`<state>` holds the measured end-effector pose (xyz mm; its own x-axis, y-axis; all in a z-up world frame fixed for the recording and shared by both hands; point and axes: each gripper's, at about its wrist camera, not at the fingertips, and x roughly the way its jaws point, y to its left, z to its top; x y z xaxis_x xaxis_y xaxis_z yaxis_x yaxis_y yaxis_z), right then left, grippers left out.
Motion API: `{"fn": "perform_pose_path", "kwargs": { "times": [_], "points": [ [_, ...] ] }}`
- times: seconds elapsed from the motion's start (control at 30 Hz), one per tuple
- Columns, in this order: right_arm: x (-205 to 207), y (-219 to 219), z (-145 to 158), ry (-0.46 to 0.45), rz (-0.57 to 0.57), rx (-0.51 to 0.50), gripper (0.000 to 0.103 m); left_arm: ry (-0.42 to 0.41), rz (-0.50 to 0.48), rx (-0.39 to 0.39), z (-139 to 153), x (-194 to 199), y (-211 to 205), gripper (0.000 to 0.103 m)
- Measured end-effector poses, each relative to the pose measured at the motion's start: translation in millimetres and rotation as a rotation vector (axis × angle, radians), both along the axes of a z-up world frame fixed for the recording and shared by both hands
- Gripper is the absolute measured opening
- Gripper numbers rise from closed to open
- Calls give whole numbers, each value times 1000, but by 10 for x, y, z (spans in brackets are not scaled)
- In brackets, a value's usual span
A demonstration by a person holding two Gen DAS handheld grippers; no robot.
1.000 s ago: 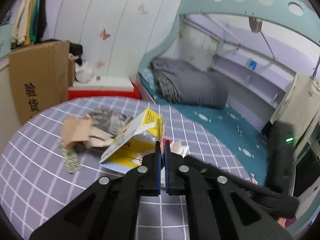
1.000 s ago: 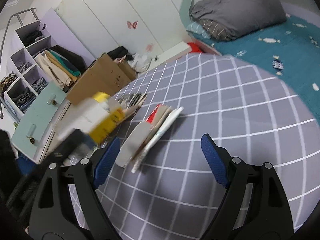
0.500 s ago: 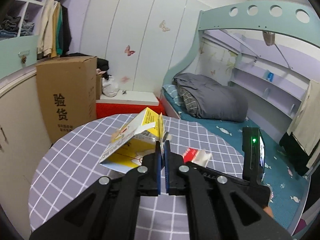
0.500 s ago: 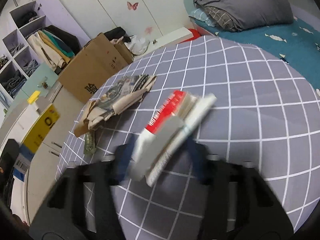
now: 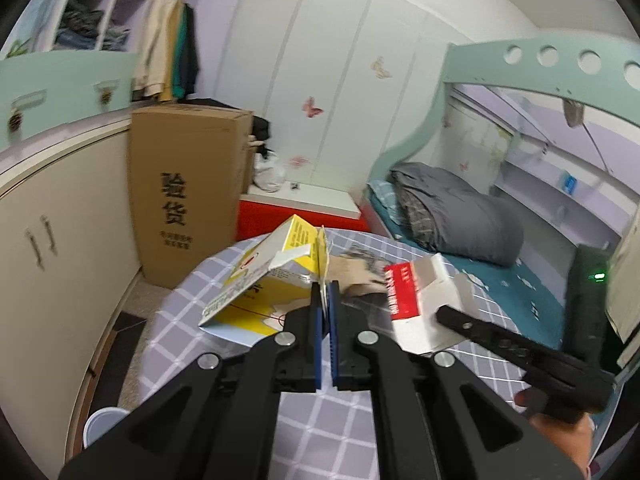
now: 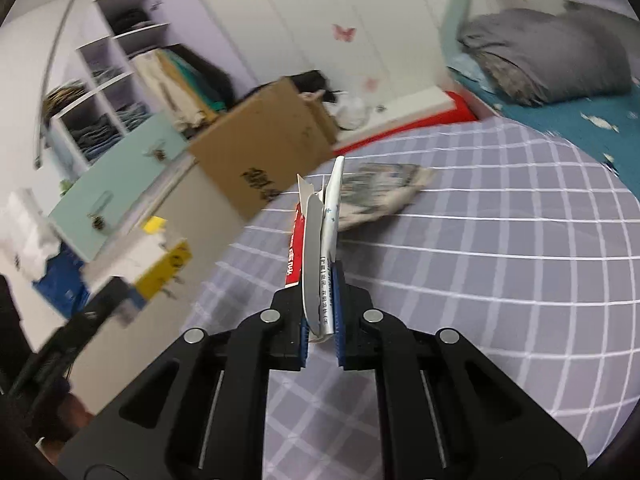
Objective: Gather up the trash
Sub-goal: 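Grasp the yellow-white box with the left tool while the right tool grasps the red-white box, then carry both boxes over the wastebasket and open both tools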
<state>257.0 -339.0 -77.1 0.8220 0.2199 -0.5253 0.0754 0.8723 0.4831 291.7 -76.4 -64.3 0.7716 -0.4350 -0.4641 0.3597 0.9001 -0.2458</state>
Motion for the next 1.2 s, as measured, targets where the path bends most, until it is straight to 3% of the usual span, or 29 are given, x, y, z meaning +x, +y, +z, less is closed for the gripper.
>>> {"fn": "perform_pose_path", "kwargs": {
  "times": [0.2, 0.4, 0.73, 1.0, 1.07, 1.1, 1.13, 1.2],
  "points": [
    [50, 783, 192, -30, 140, -30, 10, 19, 96, -23, -67, -24, 676, 3],
    [181, 1614, 84, -3, 288, -65, 10, 60, 204, -30, -235, -43, 1449, 3],
    [341, 2970, -388, 81, 493, -140, 10, 234, 385, 6, -880, -3, 2531, 3],
    [461, 3617, -889, 180, 568, -183, 10, 404, 462, 22, -1467, 155, 3040, 4],
    [501, 3708, -1028, 206, 571, -190, 10, 432, 465, 7, -1580, 199, 3116, 7],
    [509, 3719, -1066, 214, 570, -193, 10, 448, 470, 6, -1640, 224, 3156, 19],
    [529, 3739, -1112, 225, 569, -195, 10, 459, 484, 13, -1686, 239, 3184, 44],
    [556, 3763, -1210, 246, 570, -204, 10, 468, 522, 35, -1750, 241, 3246, 66]
  ]
}}
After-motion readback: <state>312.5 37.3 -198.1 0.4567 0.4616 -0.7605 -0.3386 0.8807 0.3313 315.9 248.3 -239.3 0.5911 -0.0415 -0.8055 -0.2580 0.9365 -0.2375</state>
